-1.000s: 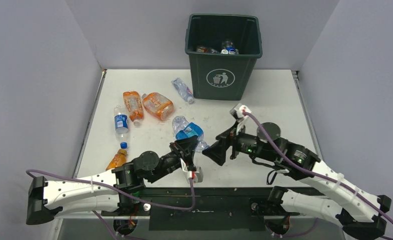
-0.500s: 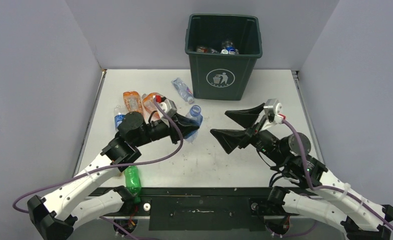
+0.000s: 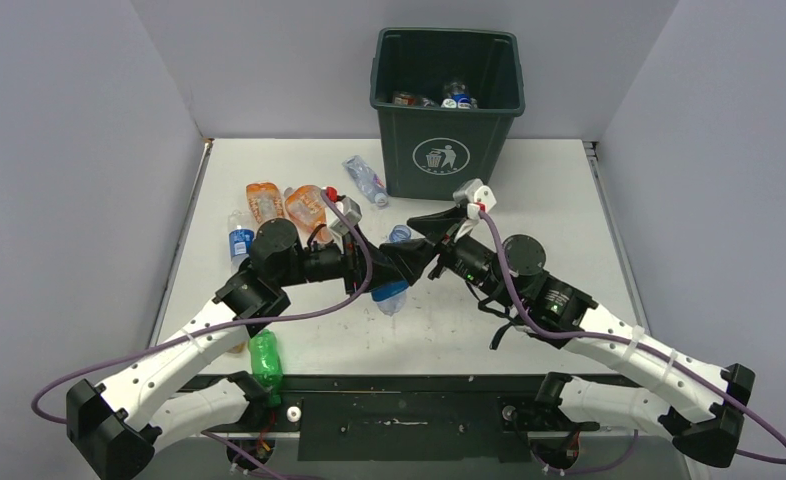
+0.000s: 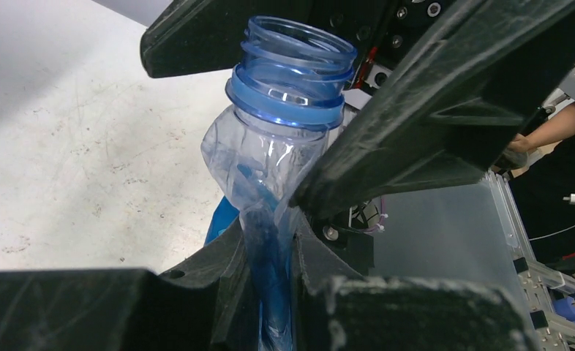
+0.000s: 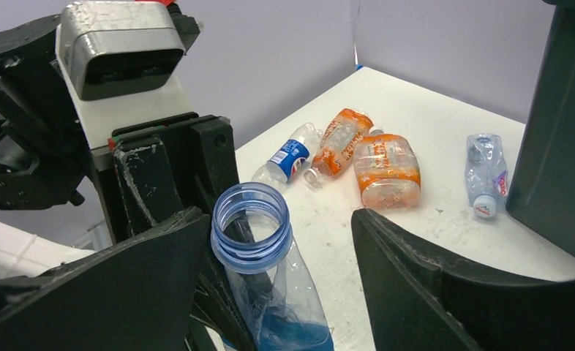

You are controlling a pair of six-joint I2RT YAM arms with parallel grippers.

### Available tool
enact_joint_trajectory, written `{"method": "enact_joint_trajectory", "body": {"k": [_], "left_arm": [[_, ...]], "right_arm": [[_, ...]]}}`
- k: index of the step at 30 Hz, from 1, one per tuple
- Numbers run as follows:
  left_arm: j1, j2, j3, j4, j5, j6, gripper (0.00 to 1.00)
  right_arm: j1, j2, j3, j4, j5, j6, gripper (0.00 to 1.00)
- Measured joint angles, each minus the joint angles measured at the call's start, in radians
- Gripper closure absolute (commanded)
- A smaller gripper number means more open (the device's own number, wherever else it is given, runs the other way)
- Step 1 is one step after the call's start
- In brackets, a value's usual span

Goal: Put the plastic bottles in the bin
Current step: Pick up the plastic bottle at the center of the board.

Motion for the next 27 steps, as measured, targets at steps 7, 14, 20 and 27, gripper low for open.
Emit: {"method": "enact_joint_trajectory", "body": {"k": [7, 14, 20, 27], "left_arm": [[0.002, -0.006, -0.019, 0.01, -0.003, -0.004, 1.0], [0.008, -0.063, -0.079, 0.057, -0.04, 0.0, 0.27], [0.006, -0.181, -0.218, 0.203, -0.133, 0.004, 0.04], [0.006, -0.266, -0.251, 0.253, -0.303, 0.025, 0.04]], "right_arm": [[0.005, 0.041, 0.007, 0.037, -0.013, 0.021, 0.7], [0.007, 0.082, 0.058, -0.004, -0.037, 0.024, 0.95], [0.006, 0.081, 0.121, -0.068, -0.015, -0.005, 0.95], [0.005, 0.078, 0.264, -0.146, 0.119, -0.101, 0.95]]}}
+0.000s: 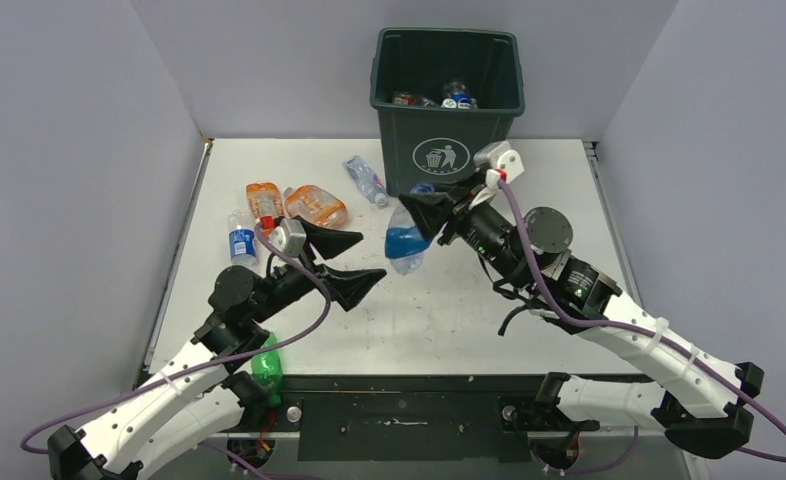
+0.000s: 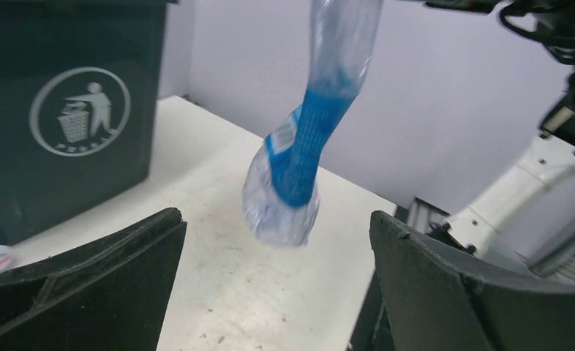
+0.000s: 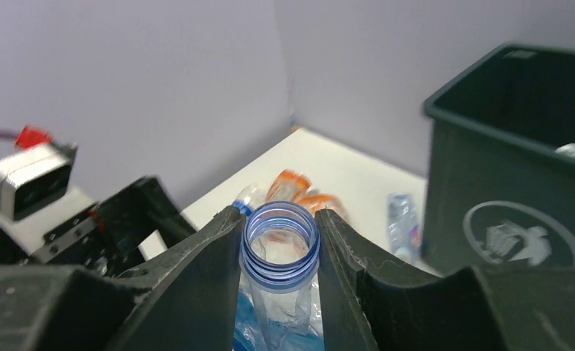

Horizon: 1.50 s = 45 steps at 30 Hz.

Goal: Put the plastic bottles in the bin
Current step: Pick up the plastic bottle at the center of the board, then place the plastic bottle in the trash bin.

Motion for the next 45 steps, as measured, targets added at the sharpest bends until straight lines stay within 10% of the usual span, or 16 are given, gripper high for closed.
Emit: {"method": "enact_joint_trajectory", "body": {"k": [15, 25, 41, 43, 45], "left_arm": [[0.0, -0.111, -0.051, -0.034, -0.555, 0.081, 0.04], [0.0, -0.12, -0.053, -0.049, -0.639, 0.107, 0.04], [0.0, -0.078, -0.053, -0.061, -0.658, 0.143, 0.04], [0.0, -0.074, -0.053, -0.061, -0.658, 0.144, 0.04], [0.0, -0.07, -0.053, -0.061, -0.658, 0.145, 0.04]], "right_arm": [[-0.329, 0.189, 0.253, 0.52, 0.359, -0.105, 0.95], [-0.676, 0.71, 0.562, 0.721, 0.385, 0.105, 0.95], [-0.697, 1.128, 0.888, 0.634, 0.326, 0.005, 0.95], [-0.697, 1.147, 0.913, 0.601, 0.318, 0.007, 0.86], [-0.697, 1.16, 0.922, 0.568, 0.306, 0.015, 0.5]]}}
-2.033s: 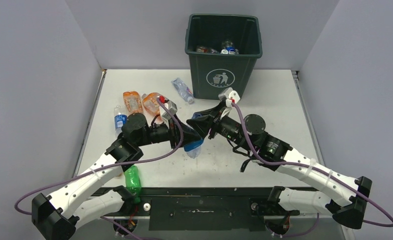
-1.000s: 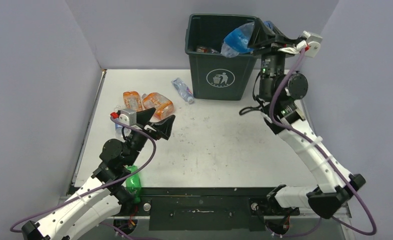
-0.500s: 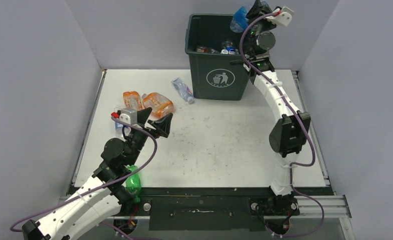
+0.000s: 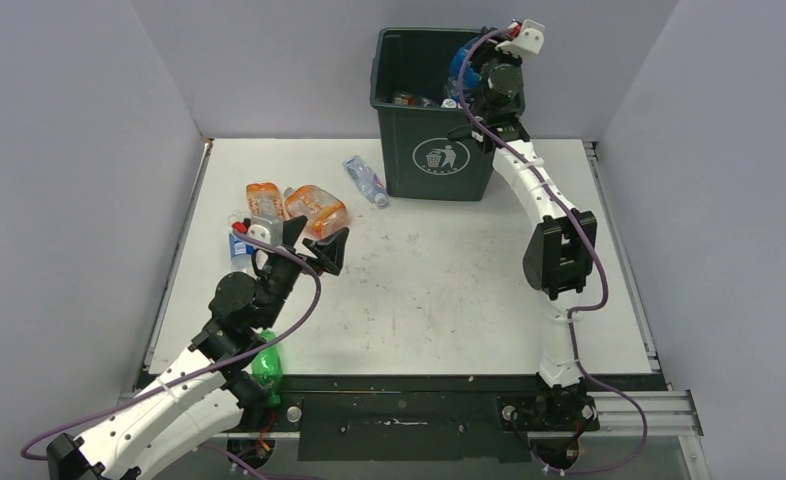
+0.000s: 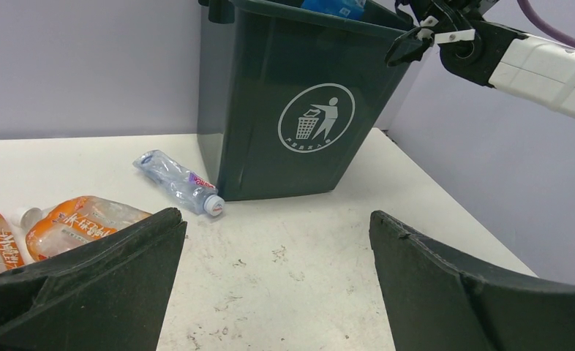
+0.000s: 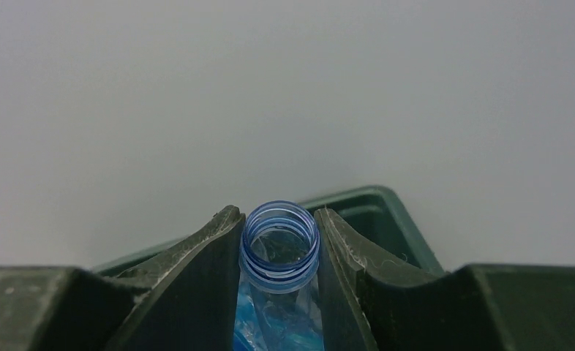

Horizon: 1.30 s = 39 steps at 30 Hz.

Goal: Put the plastic bottles in the bin
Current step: Place the plastic bottle in the trash bin, then pick up the plastic bottle at the center of the board.

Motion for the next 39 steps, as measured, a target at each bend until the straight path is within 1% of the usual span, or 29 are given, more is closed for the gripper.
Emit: {"method": "enact_joint_trajectory", "body": {"k": [1, 2, 3, 4, 8, 15, 19, 22, 25, 31, 32, 35, 37, 39], "left_arm": [[0.0, 0.001, 0.0, 0.0, 0.0, 0.0, 0.04], [0.0, 0.002, 0.0, 0.0, 0.0, 0.001, 0.04], [0.0, 0.002, 0.0, 0.0, 0.0, 0.002, 0.04], [0.0, 0.002, 0.0, 0.0, 0.001, 0.004, 0.04], [0.0, 0.005, 0.0, 0.0, 0.009, 0.005, 0.04], [0.0, 0.006, 0.0, 0.0, 0.016, 0.005, 0.04], [0.0, 0.006, 0.0, 0.0, 0.014, 0.005, 0.04], [0.0, 0.005, 0.0, -0.003, -0.001, 0.005, 0.04], [0.0, -0.001, 0.0, -0.018, -0.043, 0.01, 0.04], [0.002, 0.002, 0.005, -0.082, -0.208, 0.032, 0.04], [0.002, 0.005, 0.008, -0.093, -0.237, 0.037, 0.04], [0.002, 0.018, 0.017, -0.122, -0.324, 0.056, 0.04], [0.002, 0.033, 0.032, -0.148, -0.381, 0.066, 0.04], [0.005, 0.053, 0.064, -0.208, -0.427, 0.052, 0.04]], "right_arm": [[0.0, 0.007, 0.005, -0.022, -0.01, 0.008, 0.36], [0.0, 0.011, 0.006, -0.043, -0.021, 0.016, 0.27], [0.0, 0.018, 0.01, -0.061, -0.031, 0.028, 0.21], [0.0, 0.023, 0.015, -0.077, -0.04, 0.037, 0.18], [0.0, 0.032, 0.056, -0.152, -0.077, 0.066, 0.15], [0.003, 0.017, 0.1, -0.168, -0.127, 0.144, 0.11], [0.016, -0.016, 0.1, -0.182, -0.155, 0.175, 0.1], [0.05, -0.077, 0.082, -0.193, -0.172, 0.175, 0.09], [0.119, -0.238, -0.07, -0.164, -0.211, 0.175, 0.09], [0.293, -0.692, -0.666, 0.024, -0.289, 0.211, 0.09], [0.311, -0.748, -0.748, 0.048, -0.296, 0.224, 0.09], [0.337, -0.86, -0.974, 0.102, -0.306, 0.269, 0.1], [0.354, -0.895, -1.102, 0.106, -0.308, 0.298, 0.1], [0.369, -0.916, -1.238, 0.092, -0.313, 0.323, 0.1]]}}
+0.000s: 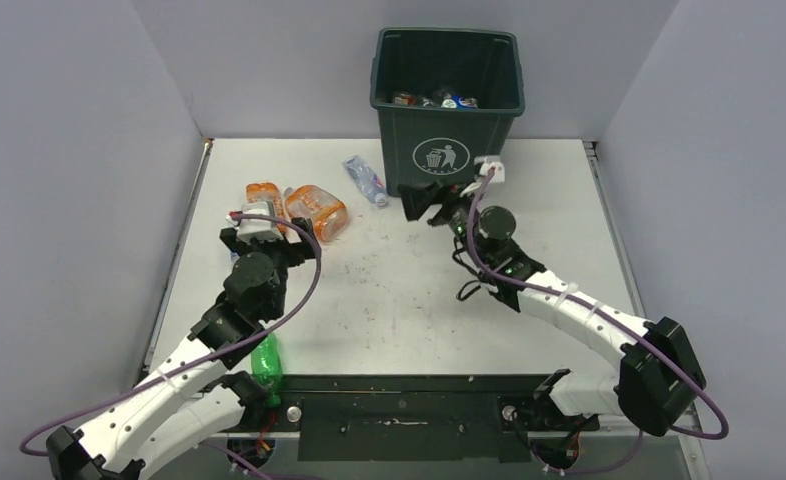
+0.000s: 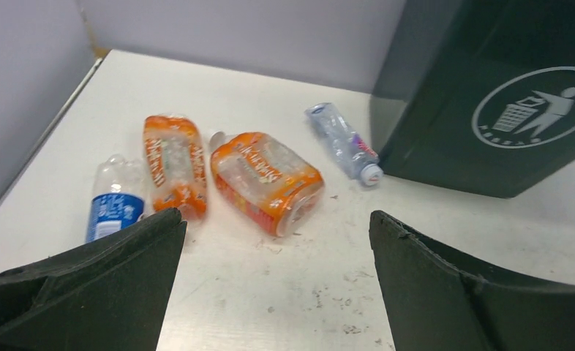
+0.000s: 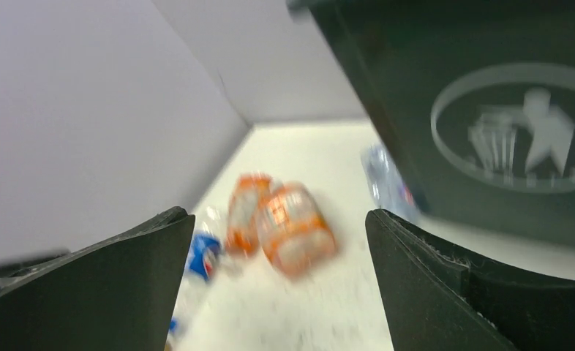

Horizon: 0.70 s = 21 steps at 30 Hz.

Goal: Put the plastic bottles in the bin
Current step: Pick up the plastic bottle at the center of the board.

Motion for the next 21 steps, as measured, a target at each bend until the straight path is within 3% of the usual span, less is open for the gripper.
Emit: {"method": "enact_joint_trajectory", "body": {"k": [5, 12, 17, 21], "left_arm": [[0.079, 0.059, 0.115, -0.256, -0.045, -0.169, 0.04], [0.394, 0.188, 0.127, -0.564, 0.098, -0.446, 0.04], [0.594, 0.274, 0.124, -0.651, 0.197, -0.521, 0.04], [0.674, 0.375, 0.124, -0.654, 0.206, -0.539, 0.04]], "right_arm": [[0.038, -0.011, -0.219, -0.064, -0.043, 0.048, 0.1], [0.101, 0.08, -0.301, -0.058, -0.152, 0.092, 0.11], [0.185, 0.172, -0.302, -0.063, -0.195, 0.099, 0.11], [0.228, 0.177, -0.305, -0.052, -0.216, 0.098, 0.11]]}}
